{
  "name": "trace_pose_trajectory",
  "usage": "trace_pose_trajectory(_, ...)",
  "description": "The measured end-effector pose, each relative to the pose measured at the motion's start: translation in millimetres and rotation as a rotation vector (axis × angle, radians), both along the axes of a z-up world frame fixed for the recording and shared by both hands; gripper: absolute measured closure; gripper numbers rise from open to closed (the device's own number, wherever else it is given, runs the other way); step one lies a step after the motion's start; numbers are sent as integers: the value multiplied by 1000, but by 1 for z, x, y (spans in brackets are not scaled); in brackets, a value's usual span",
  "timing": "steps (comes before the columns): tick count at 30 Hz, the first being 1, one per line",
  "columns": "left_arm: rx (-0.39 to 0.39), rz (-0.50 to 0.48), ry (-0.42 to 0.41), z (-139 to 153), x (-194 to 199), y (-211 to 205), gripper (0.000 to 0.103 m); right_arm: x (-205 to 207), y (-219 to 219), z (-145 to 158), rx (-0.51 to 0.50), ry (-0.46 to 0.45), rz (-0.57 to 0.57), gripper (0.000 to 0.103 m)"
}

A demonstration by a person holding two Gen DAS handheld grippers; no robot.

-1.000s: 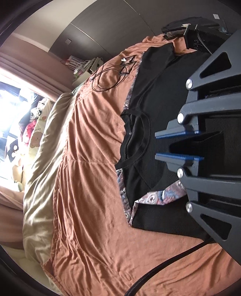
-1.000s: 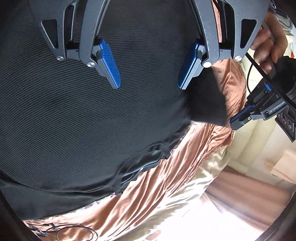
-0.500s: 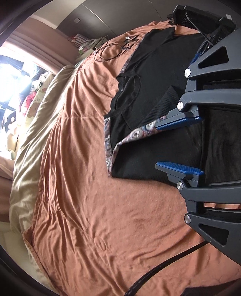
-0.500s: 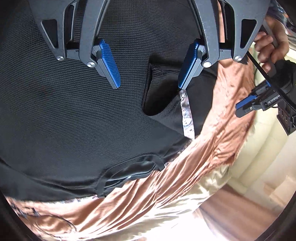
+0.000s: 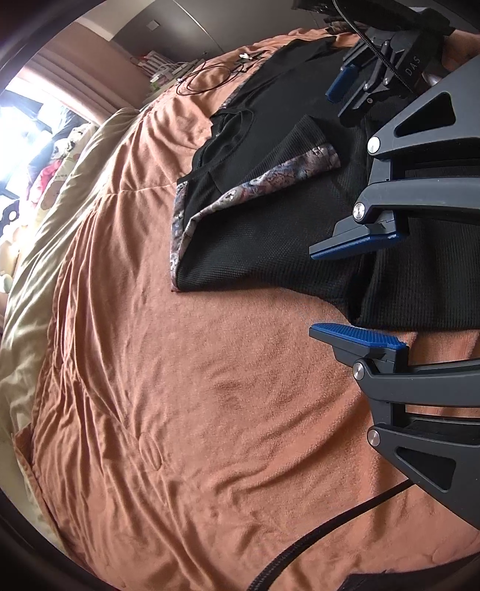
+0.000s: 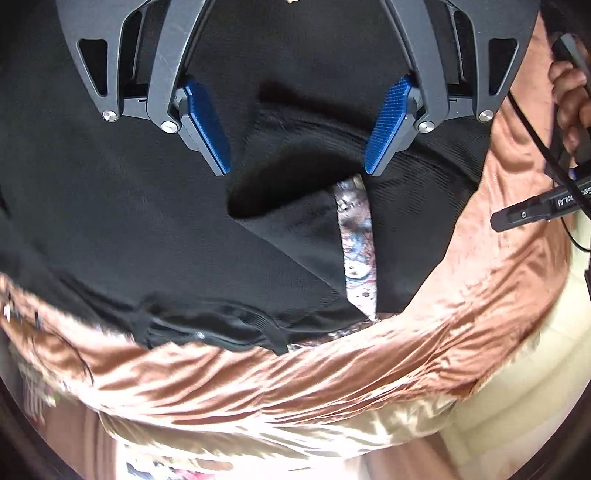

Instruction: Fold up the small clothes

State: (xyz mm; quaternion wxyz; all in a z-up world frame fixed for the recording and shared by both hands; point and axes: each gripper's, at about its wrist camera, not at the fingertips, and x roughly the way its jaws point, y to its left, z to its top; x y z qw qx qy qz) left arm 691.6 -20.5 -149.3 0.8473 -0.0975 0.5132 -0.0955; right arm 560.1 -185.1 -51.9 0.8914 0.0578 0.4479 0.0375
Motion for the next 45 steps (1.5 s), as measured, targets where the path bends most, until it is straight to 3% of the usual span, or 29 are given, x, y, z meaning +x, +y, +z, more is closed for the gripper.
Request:
trace_pose_trajectory(6, 0, -3, 27, -22, 0, 4, 65, 21, 38, -4, -146, -8, 60, 23)
trace_pose_trajectory(13, -24, 7, 79, -42, 2, 9, 65, 55, 69, -36, -314, 54, 109, 23)
trace_pose_trajectory(20, -22, 8, 80, -44, 3, 13, 65, 87, 56, -43, -408, 67, 84, 23)
trace_pose_trajectory(27, -5, 11, 78, -44, 5, 13, 65, 118, 8, -40, -407, 50, -2, 23)
trace_pose_trajectory(31, 30, 18, 78, -39, 6, 11, 65, 130, -35, -32, -369, 37, -142, 23)
trace_pose_trajectory(34, 51, 27, 71, -33, 4, 12, 65, 129, -62, -30, -224, 55, -176, 23)
trace_pose_trajectory(40, 38, 43, 68, -28, -3, 15, 65, 114, -70, -50, 57, 107, -61, 27)
trace_pose_trajectory(43, 45, 44, 71, -28, -4, 12, 65, 110, -63, -65, 173, 145, -11, 41)
trace_pose_trajectory(45, 51, 44, 71, -28, -5, 11, 65, 111, -56, -75, 193, 155, 11, 50)
